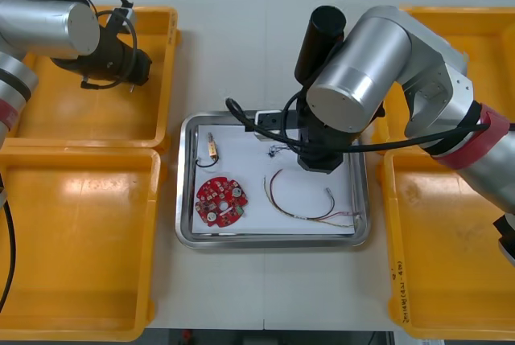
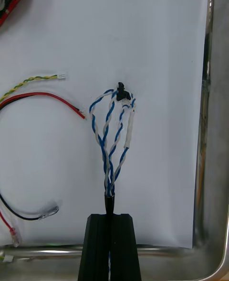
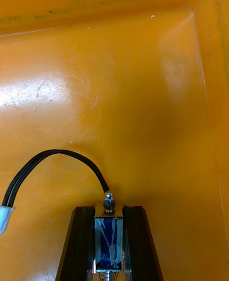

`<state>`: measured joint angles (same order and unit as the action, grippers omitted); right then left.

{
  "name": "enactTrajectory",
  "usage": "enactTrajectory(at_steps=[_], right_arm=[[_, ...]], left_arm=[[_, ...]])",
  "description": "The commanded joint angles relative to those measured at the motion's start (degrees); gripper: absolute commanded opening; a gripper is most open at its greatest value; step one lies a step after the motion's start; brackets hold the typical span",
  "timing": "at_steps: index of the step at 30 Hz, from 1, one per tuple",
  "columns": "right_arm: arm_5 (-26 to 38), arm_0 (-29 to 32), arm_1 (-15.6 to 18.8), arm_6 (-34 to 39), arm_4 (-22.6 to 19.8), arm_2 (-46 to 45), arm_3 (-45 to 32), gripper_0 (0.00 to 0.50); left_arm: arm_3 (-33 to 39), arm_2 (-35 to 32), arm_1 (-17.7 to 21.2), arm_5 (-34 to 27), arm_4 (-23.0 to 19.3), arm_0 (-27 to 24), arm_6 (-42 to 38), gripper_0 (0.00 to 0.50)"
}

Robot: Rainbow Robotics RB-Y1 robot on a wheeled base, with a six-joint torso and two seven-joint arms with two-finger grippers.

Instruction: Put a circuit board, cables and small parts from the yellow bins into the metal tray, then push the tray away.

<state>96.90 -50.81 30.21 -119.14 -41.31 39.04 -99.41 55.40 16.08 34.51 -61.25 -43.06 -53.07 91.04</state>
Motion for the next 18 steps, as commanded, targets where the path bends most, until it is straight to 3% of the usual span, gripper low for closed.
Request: enactTrajectory(at_steps=[1,10,18], right_arm=[[-3.12,-2.63,-1.03,2.86,1.4,2.97,0.63,0.0],[-5.67,-2.63,-1.03,2.16,5.62,5.7,2.74,0.0],[-7.96,-2.54,-1.03,1.55,6.15,6.14,5.02,0.0]], left_arm=[[0.32,-1.23,-0.14,-0.8,-0.62,-1.6,8.37,0.0],[3.05,-4.57,1.88,-5.73,-0.09,-1.6,7.93,0.0],[7.53,-7.91,3.73,-12.67,0.0,-1.6,6.52,0.0]])
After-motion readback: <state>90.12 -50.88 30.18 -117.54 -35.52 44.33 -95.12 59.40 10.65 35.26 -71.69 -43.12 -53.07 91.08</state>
